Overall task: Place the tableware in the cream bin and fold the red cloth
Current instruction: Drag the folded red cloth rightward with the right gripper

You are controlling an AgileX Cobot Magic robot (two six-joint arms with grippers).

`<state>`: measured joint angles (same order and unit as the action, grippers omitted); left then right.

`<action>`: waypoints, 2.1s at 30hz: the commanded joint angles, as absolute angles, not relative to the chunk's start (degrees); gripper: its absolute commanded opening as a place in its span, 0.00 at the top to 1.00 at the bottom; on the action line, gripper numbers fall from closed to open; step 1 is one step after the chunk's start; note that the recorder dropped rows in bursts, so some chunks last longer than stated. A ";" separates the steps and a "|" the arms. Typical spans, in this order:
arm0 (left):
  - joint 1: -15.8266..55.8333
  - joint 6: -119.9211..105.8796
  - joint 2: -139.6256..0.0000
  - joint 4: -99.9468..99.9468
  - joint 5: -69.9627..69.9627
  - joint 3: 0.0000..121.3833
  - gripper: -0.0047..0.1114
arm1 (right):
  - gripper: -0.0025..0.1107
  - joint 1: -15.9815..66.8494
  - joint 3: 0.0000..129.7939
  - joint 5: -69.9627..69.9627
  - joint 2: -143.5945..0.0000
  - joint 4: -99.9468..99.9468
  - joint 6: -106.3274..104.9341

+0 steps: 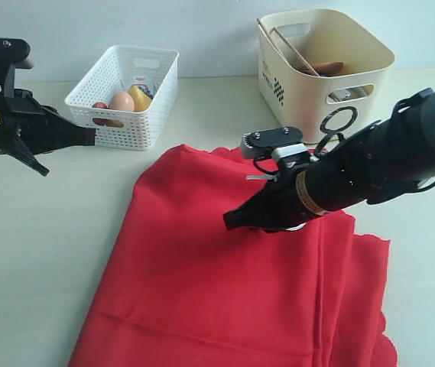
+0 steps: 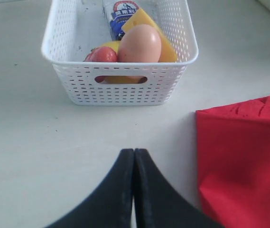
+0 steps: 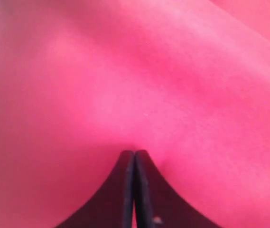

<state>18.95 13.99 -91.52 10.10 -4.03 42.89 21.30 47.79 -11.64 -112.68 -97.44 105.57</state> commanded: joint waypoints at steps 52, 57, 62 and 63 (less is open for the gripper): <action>18.78 13.64 -91.75 9.88 -5.54 42.65 0.95 | 0.98 -14.13 42.81 30.83 -115.92 -99.95 110.06; 18.78 13.64 -91.75 9.88 -5.80 42.65 0.95 | 0.98 -19.03 54.11 9.02 -117.41 -99.95 105.90; 18.78 13.64 -91.75 9.88 -4.96 42.65 0.95 | 0.98 -18.80 65.17 8.54 -124.71 -99.95 104.45; 18.78 13.62 -91.75 9.88 -4.95 42.65 0.95 | 0.98 -18.80 66.30 11.81 -125.79 -99.95 104.45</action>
<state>18.95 13.77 -91.64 10.10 -4.92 42.89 -18.73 64.37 8.35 -122.37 -100.10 104.96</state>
